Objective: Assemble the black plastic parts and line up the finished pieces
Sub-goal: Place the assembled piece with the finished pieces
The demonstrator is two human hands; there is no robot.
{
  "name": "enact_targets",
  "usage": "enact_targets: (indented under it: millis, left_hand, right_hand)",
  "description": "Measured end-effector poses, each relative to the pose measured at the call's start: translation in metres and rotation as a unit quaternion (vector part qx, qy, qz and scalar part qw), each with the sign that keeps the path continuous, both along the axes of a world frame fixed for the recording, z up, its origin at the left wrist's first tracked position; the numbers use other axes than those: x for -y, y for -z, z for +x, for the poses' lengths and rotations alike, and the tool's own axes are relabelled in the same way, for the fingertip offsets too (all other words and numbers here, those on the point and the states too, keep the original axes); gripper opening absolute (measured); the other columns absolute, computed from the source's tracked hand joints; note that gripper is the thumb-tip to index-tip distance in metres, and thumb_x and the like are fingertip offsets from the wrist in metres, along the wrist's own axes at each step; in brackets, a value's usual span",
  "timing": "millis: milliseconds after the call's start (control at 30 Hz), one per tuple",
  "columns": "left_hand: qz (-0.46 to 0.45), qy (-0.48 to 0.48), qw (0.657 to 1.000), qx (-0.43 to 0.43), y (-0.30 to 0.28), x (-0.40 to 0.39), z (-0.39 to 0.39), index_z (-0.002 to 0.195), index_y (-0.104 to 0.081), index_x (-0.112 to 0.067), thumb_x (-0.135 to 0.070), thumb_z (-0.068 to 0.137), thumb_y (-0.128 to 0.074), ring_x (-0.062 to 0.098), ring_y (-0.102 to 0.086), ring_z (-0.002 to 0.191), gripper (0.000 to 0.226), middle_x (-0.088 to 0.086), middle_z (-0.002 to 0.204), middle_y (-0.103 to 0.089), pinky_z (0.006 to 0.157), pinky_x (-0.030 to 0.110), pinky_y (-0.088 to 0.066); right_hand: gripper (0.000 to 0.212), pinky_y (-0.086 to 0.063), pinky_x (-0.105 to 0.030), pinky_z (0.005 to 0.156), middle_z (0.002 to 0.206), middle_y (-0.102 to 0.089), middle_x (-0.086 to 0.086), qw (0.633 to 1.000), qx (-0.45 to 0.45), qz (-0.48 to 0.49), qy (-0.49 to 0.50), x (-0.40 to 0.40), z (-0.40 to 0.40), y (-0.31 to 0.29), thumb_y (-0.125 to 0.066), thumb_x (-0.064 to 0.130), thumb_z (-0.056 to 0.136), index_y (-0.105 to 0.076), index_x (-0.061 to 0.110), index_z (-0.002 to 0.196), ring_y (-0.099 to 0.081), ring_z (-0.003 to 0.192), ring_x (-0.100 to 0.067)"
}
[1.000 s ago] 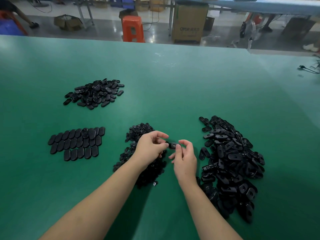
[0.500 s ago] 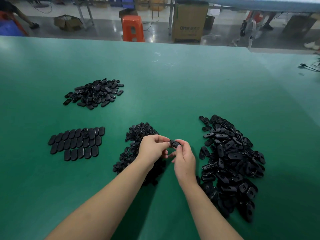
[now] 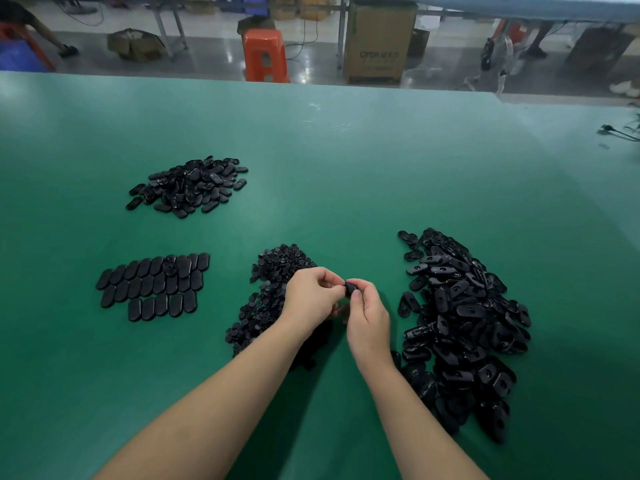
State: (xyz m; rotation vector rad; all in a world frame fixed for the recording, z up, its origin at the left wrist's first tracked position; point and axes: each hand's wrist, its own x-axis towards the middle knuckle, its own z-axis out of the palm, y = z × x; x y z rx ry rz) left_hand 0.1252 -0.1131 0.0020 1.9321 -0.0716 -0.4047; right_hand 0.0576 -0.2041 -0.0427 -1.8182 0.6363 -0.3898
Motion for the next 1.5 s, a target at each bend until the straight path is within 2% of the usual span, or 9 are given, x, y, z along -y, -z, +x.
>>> enact_targets:
  millis: [133,233,400,500,733,967,1167,1333,1500]
  left_hand:
    - [0.031,0.012,0.999,0.012,0.0,0.001,0.002,0.075,-0.072,-0.016,-0.006,0.082,-0.074,0.01,-0.058,0.045,0.012,-0.003,0.06,-0.067,0.051,0.026,-0.051]
    - [0.069,0.034,0.996,0.041,-0.001,-0.002,0.005,0.072,-0.072,-0.023,-0.016,0.08,-0.081,0.006,-0.056,0.056,0.014,-0.009,0.064,-0.066,0.056,0.018,-0.044]
    - [0.064,0.058,0.995,0.041,-0.004,-0.005,0.006,0.097,-0.073,-0.021,-0.024,0.076,-0.086,0.011,-0.059,0.075,0.024,-0.001,0.089,-0.069,0.073,0.027,-0.051]
    - [0.06,0.099,0.992,0.051,-0.006,-0.007,0.006,0.088,-0.078,-0.017,-0.019,0.08,-0.082,0.016,-0.065,0.074,0.01,0.002,0.08,-0.075,0.077,0.033,-0.055]
    - [0.08,0.112,0.988,0.072,-0.004,-0.009,0.005,0.091,-0.081,-0.02,-0.019,0.087,-0.075,0.006,-0.069,0.077,0.007,-0.007,0.079,-0.076,0.074,0.02,-0.054]
    - [0.078,0.076,0.992,0.062,0.002,-0.003,0.002,0.078,-0.076,-0.021,-0.018,0.082,-0.075,-0.006,-0.051,0.049,0.005,-0.012,0.062,-0.065,0.05,0.008,-0.036]
    - [0.087,0.059,0.992,0.073,0.005,0.001,-0.001,0.068,-0.068,-0.024,-0.022,0.079,-0.077,-0.003,-0.049,0.048,0.014,-0.012,0.058,-0.061,0.048,0.01,-0.035]
    - [0.073,0.061,0.993,0.075,0.006,0.002,-0.002,0.074,-0.072,-0.02,-0.023,0.082,-0.076,0.0,-0.049,0.052,0.009,-0.009,0.063,-0.065,0.051,0.011,-0.037]
    - [0.074,0.102,0.988,0.093,0.005,-0.004,-0.003,0.088,-0.078,-0.022,-0.021,0.089,-0.071,-0.004,-0.056,0.062,0.007,-0.011,0.074,-0.071,0.058,0.008,-0.038]
  right_hand:
    - [0.021,-0.05,-0.032,0.082,0.097,-0.067,0.019,1.0,0.004,-0.005,-0.002,0.0,0.0,0.0,-0.045,0.017,0.106,-0.062,0.029,0.109,-0.061,0.092,0.004]
    - [0.019,-0.053,-0.039,0.082,0.098,-0.069,0.014,1.0,0.006,-0.006,-0.002,0.0,0.001,0.0,-0.046,0.017,0.106,-0.061,0.029,0.107,-0.065,0.09,-0.012]
    - [0.02,-0.054,-0.048,0.079,0.089,-0.067,0.006,1.0,0.011,-0.005,0.001,-0.001,0.001,0.001,-0.046,0.021,0.106,-0.053,0.037,0.097,-0.064,0.082,-0.023]
    - [0.02,-0.052,-0.046,0.076,0.084,-0.064,0.006,1.0,0.014,-0.011,-0.004,-0.001,0.001,0.003,-0.045,0.021,0.106,-0.05,0.037,0.095,-0.061,0.077,-0.018]
    - [0.015,-0.053,-0.052,0.078,0.088,-0.064,0.004,1.0,0.019,-0.013,-0.008,0.0,0.001,0.005,-0.044,0.019,0.107,-0.05,0.031,0.102,-0.062,0.081,-0.024]
    - [0.013,-0.043,-0.037,0.071,0.087,-0.062,0.013,0.999,0.014,-0.039,-0.001,0.0,0.002,0.006,-0.045,0.018,0.106,-0.05,0.029,0.103,-0.059,0.08,-0.017]
    - [0.017,-0.037,-0.032,0.068,0.089,-0.061,0.018,0.999,-0.006,-0.032,-0.007,-0.001,0.001,0.006,-0.044,0.019,0.106,-0.048,0.035,0.102,-0.056,0.082,0.003]
    - [0.016,-0.038,-0.014,0.065,0.09,-0.061,0.019,0.999,-0.003,-0.036,-0.002,0.001,0.002,0.007,-0.046,0.02,0.106,-0.048,0.036,0.1,-0.056,0.084,0.006]
    - [0.014,-0.04,-0.008,0.067,0.091,-0.06,0.019,0.999,0.009,-0.045,0.001,0.001,0.0,0.006,-0.048,0.018,0.105,-0.049,0.031,0.101,-0.055,0.088,0.014]
